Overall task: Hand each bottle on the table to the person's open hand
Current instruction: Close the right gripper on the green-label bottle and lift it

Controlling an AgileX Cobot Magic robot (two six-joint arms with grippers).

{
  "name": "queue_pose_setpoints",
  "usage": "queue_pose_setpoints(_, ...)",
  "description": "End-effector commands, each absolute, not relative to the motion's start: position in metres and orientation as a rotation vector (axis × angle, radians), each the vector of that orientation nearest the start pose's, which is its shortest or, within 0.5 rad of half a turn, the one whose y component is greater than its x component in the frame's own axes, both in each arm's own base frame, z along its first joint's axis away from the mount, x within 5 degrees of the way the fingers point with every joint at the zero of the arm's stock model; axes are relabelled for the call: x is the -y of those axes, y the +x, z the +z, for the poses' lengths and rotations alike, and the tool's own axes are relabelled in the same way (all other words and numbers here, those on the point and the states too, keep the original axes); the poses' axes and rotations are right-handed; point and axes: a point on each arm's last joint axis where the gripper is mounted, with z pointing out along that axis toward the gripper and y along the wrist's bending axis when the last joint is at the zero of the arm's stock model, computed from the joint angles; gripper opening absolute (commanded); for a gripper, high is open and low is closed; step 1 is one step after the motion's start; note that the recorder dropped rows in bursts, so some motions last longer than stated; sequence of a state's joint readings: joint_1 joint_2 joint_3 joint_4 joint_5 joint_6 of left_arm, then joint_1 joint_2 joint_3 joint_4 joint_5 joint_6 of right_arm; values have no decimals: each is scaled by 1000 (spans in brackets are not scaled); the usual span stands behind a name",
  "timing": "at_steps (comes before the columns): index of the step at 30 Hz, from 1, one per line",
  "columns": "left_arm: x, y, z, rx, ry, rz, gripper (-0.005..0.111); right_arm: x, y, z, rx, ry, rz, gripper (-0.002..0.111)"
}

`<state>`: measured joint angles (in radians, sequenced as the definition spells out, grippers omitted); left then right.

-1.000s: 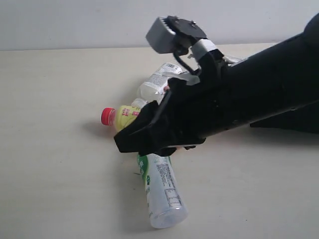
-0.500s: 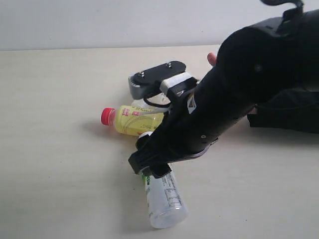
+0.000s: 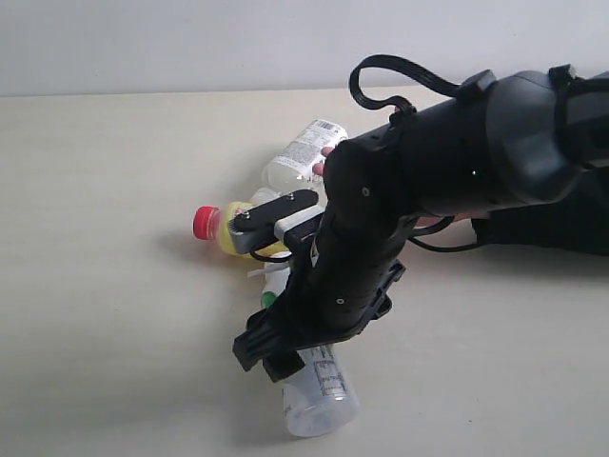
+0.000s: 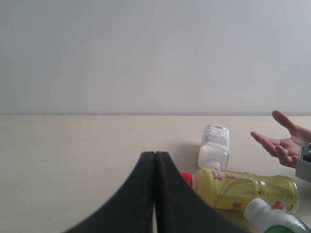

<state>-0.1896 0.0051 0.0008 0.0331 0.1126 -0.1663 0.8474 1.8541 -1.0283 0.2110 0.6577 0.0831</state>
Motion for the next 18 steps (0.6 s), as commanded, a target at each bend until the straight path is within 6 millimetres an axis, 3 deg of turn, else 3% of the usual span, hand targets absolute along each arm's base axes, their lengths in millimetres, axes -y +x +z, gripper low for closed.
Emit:
queue_pose_setpoints(1, 10, 56, 204, -1592, 44, -239, 0, -260, 214, 139, -2886, -892, 318, 76)
queue_pose_setpoints(18, 10, 56, 204, -1592, 44, -239, 0, -261, 215, 128, -2927, -822, 306, 73)
